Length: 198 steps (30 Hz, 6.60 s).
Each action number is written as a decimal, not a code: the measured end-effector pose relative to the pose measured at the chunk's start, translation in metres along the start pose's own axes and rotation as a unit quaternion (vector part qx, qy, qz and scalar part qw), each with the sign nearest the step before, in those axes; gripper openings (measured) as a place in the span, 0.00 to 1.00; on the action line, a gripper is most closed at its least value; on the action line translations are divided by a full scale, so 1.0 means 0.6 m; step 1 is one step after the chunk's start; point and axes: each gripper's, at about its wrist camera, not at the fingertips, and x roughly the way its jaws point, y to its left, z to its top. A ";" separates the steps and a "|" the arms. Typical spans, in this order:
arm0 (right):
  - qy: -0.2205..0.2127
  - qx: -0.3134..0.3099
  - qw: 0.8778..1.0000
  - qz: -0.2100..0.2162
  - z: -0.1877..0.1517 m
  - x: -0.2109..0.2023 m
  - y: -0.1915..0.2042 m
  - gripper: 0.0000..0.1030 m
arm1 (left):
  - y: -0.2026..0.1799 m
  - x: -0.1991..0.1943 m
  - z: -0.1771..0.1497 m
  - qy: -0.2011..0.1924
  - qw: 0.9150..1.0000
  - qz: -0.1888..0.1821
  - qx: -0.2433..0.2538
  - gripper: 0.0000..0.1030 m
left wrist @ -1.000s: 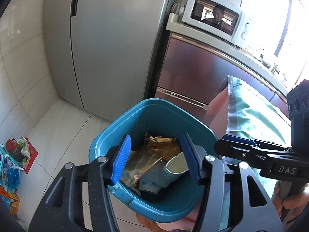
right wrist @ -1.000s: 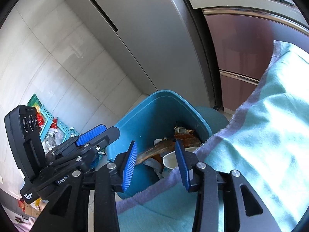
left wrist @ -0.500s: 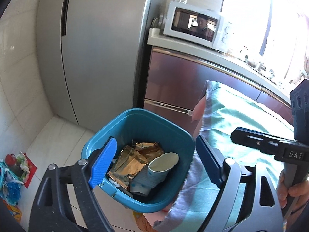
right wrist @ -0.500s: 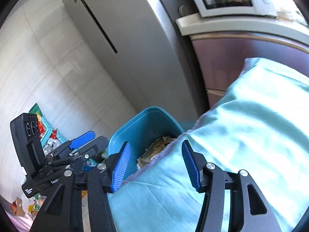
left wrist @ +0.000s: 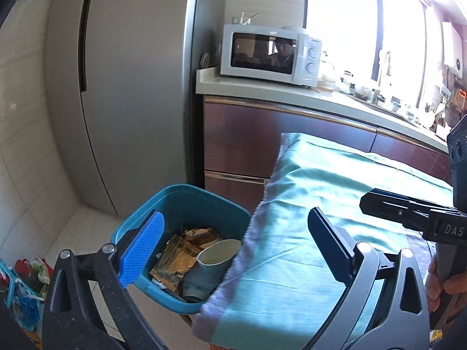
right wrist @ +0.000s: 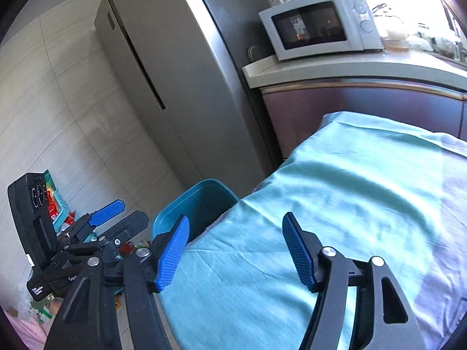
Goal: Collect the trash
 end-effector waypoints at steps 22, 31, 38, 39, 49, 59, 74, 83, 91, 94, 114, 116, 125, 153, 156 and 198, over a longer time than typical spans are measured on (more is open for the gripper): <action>-0.151 -0.018 0.971 -0.186 -0.100 -0.208 -0.057 0.93 | -0.192 -0.049 -0.022 -0.068 0.995 -0.034 0.060 0.95; -0.176 -0.001 0.961 -0.213 -0.126 -0.263 -0.081 0.93 | -0.236 -0.029 -0.036 -0.036 0.995 -0.074 0.059 0.95; -0.187 -0.004 0.954 -0.235 -0.140 -0.284 -0.080 0.93 | -0.258 -0.023 -0.043 -0.034 0.995 -0.078 0.061 0.94; -0.189 -0.004 0.953 -0.238 -0.142 -0.288 -0.081 0.93 | -0.259 -0.024 -0.042 -0.037 0.994 -0.079 0.062 0.95; -0.208 -0.002 0.943 -0.261 -0.154 -0.320 -0.090 0.93 | -0.285 -0.049 -0.047 -0.078 0.991 -0.076 0.077 0.95; -0.227 -0.001 0.933 -0.280 -0.160 -0.341 -0.095 0.93 | -0.301 -0.068 -0.050 -0.105 0.988 -0.073 0.087 0.95; -0.242 -0.010 0.924 -0.295 -0.159 -0.354 -0.086 0.93 | -0.307 -0.085 -0.055 -0.128 0.984 -0.075 0.093 0.94; -0.245 -0.011 0.923 -0.296 -0.161 -0.355 -0.083 0.93 | -0.303 -0.094 -0.058 -0.138 0.983 -0.074 0.094 0.94; -0.248 -0.009 0.922 -0.297 -0.161 -0.355 -0.082 0.93 | -0.302 -0.098 -0.058 -0.141 0.983 -0.075 0.095 0.95; -0.249 -0.007 0.922 -0.297 -0.161 -0.354 -0.082 0.93 | -0.301 -0.098 -0.057 -0.142 0.982 -0.075 0.095 0.94; -0.250 -0.003 0.922 -0.296 -0.162 -0.357 -0.084 0.93 | -0.296 -0.101 -0.056 -0.144 0.982 -0.072 0.094 0.95; -0.250 -0.003 0.922 -0.295 -0.162 -0.357 -0.083 0.93 | -0.296 -0.101 -0.055 -0.144 0.982 -0.072 0.094 0.95; -0.251 -0.001 0.922 -0.295 -0.162 -0.357 -0.081 0.93 | -0.295 -0.101 -0.056 -0.146 0.982 -0.072 0.094 0.94; -0.254 0.005 0.921 -0.294 -0.163 -0.359 -0.080 0.93 | -0.294 -0.102 -0.057 -0.144 0.983 -0.069 0.093 0.94; -0.255 0.005 0.921 -0.294 -0.163 -0.359 -0.080 0.93 | -0.294 -0.102 -0.057 -0.144 0.983 -0.069 0.093 0.95; -0.254 0.008 0.922 -0.291 -0.164 -0.355 -0.081 0.93 | -0.299 -0.104 -0.058 -0.142 0.984 -0.062 0.094 0.94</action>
